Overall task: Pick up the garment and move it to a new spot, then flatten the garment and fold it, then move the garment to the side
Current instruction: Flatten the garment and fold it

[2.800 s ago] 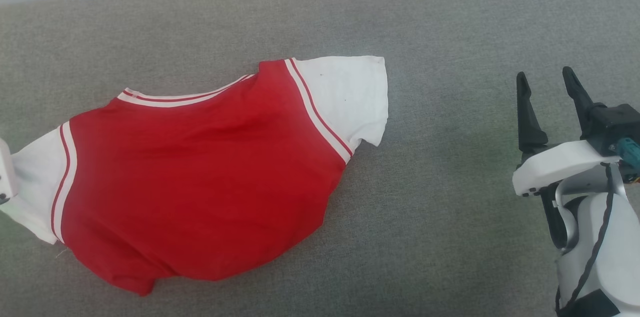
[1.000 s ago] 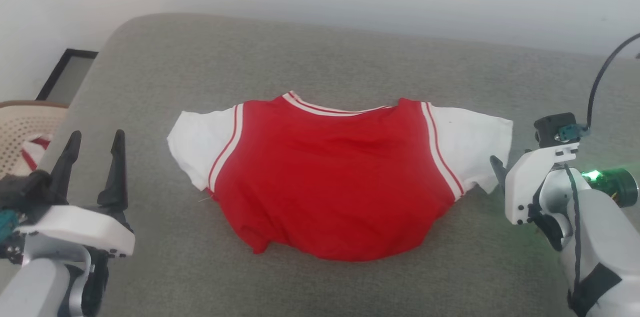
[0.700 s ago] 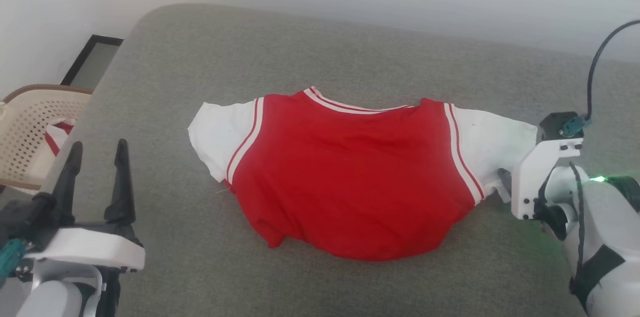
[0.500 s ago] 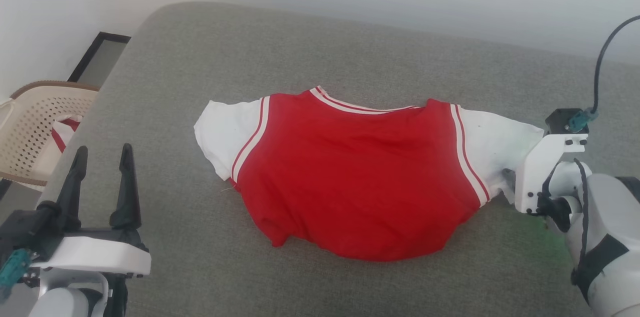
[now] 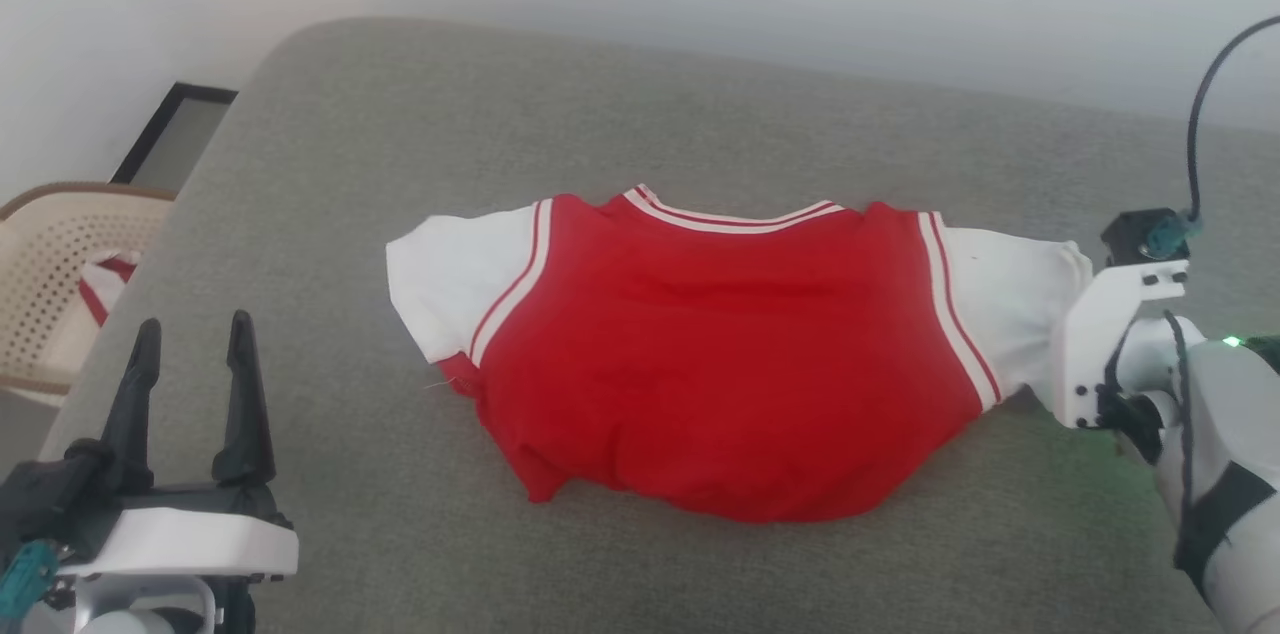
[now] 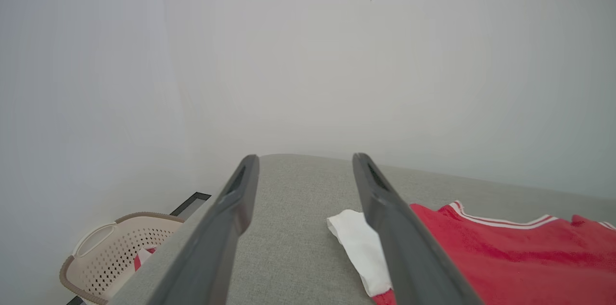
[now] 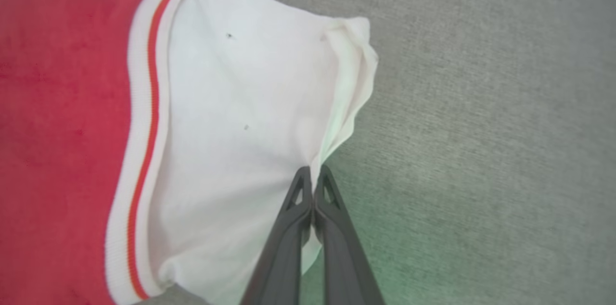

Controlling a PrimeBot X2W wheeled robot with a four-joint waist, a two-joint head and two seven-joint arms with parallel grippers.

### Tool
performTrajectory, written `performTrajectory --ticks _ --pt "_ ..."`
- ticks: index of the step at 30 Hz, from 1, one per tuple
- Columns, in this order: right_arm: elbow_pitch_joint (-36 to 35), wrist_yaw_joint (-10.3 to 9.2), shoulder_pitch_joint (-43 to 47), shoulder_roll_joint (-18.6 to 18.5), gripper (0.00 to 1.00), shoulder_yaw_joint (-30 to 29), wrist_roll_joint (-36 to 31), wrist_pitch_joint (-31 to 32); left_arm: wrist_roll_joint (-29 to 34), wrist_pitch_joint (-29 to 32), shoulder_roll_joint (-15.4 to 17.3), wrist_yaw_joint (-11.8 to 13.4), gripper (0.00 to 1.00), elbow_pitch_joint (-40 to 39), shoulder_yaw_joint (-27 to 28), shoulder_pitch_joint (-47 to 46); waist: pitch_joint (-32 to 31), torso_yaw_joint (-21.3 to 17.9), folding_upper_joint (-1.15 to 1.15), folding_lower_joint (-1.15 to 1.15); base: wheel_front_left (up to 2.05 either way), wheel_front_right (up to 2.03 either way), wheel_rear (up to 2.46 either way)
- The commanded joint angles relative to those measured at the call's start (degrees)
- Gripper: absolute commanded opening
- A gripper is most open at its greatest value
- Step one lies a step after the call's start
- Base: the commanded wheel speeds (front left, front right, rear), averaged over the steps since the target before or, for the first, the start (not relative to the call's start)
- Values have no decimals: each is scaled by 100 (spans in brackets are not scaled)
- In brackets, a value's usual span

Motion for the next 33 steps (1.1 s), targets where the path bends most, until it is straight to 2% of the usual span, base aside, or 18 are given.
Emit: performTrajectory --ticks 1,13,18,20,21,22,26,33 --pt "-54 -13 113 -88 0 73 40 -24 68 -25 -47 -51 100 -35 70 75 -49 -73 0 0 0 0 0" --pt "-567 -13 699 -1018 0 406 773 121 418 -24 -318 -324 100 -59 352 293 -217 -333 0 0 0 0 0" --pt "-627 -13 948 -1129 2 349 1001 71 494 -24 -358 -387 100 -20 405 358 -229 -399 0 0 0 0 0" --pt "-608 -13 976 -1051 34 329 1038 10 515 -24 -368 -400 100 -9 410 349 -235 -425 0 0 0 0 0" --pt "-608 -13 976 -1051 34 329 1038 10 515 -24 -368 -400 100 -9 410 349 -235 -425 0 0 0 0 0" --pt "-552 -13 979 -1007 100 278 1065 -75 529 -24 -349 -434 100 24 395 330 -232 -458 0 0 0 0 0" --pt "-439 -12 866 -868 100 268 1090 -146 450 -13 -267 -522 100 83 332 239 -226 -544 0 0 0 0 0" --pt "-501 -12 658 -842 100 308 1054 -281 243 388 -27 -640 100 103 196 34 -195 -790 0 0 0 0 0"
